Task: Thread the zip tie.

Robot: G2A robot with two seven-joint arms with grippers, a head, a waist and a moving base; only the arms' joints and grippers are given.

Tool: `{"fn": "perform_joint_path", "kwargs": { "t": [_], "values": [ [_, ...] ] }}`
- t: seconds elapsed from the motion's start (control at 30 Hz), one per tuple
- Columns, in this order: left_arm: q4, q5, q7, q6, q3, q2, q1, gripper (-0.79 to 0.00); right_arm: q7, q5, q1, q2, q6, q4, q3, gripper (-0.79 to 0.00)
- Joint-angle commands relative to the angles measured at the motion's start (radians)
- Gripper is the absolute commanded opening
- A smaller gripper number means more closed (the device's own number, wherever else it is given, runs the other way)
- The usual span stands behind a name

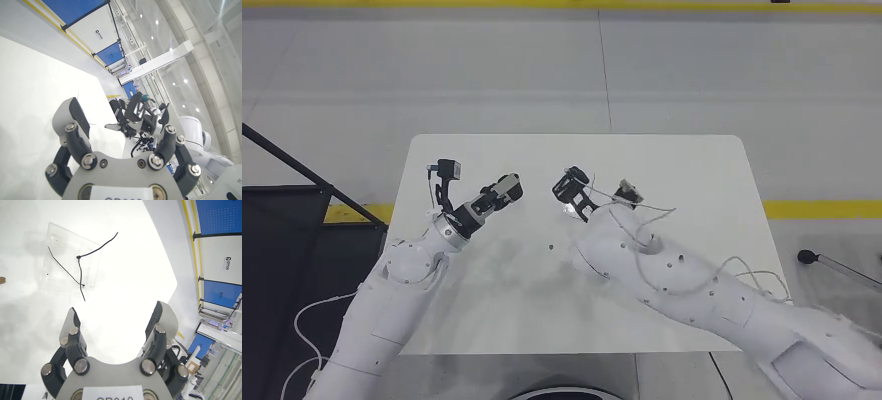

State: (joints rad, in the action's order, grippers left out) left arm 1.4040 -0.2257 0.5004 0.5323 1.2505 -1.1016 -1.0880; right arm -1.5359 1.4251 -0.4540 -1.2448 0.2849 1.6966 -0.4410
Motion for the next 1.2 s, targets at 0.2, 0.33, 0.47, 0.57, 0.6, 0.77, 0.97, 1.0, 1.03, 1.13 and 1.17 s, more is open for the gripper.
{"fn": "perform_joint_path", "kwargs": {
  "t": [0.2, 0.33, 0.47, 0.57, 0.6, 0.77, 0.97, 1.0, 1.03, 1.13, 1.17],
  "values": [
    [0.0, 0.0, 0.0, 0.0, 0.0, 0.0, 0.0, 0.0, 0.166, 0.106, -0.386, 0.139, -0.077, 0.486, -0.337, 0.0],
    [0.0, 0.0, 0.0, 0.0, 0.0, 0.0, 0.0, 0.0, 0.392, 0.059, -0.594, 0.182, -0.142, 0.613, -0.517, 0.0],
    [0.0, 0.0, 0.0, 0.0, 0.0, 0.0, 0.0, 0.0, 0.635, -0.038, -0.776, 0.212, -0.25, 0.653, -0.695, 0.0],
    [0.0, 0.0, 0.0, 0.0, 0.0, 0.0, 0.0, 0.0, 0.806, -0.13, -0.875, 0.227, -0.382, 0.653, -0.823, 0.0],
    [0.0, 0.0, 0.0, 0.0, 0.0, 0.0, 0.0, 0.0, 0.854, -0.161, -0.907, 0.232, -0.423, 0.653, -0.87, 0.0],
    [0.0, 0.0, 0.0, 0.0, 0.0, 0.0, 0.0, 0.0, 1.039, -0.294, -1.044, 0.25, -0.638, 0.639, -1.084, 0.0],
    [0.0, 0.0, 0.0, 0.0, 0.0, 0.0, 0.0, -0.001, 1.059, -0.307, -1.057, 0.252, -0.689, 0.634, -1.111, -0.001],
    [0.0, 0.0, 0.0, 0.0, 0.0, 0.0, 0.0, -0.001, 1.057, -0.306, -1.056, 0.252, -0.677, 0.634, -1.108, -0.001],
    [0.0, 0.0, 0.0, 0.0, 0.0, 0.0, 0.0, -0.001, 1.057, -0.306, -1.056, 0.252, -0.67, 0.635, -1.107, -0.001],
    [0.0, 0.0, 0.0, 0.0, 0.0, 0.0, 0.0, -0.001, 1.057, -0.306, -1.056, 0.252, -0.67, 0.635, -1.107, -0.001],
    [0.0, 0.0, 0.0, 0.0, 0.0, 0.0, 0.0, -0.001, 1.057, -0.306, -1.056, 0.252, -0.67, 0.635, -1.107, -0.001]
  ]
}}
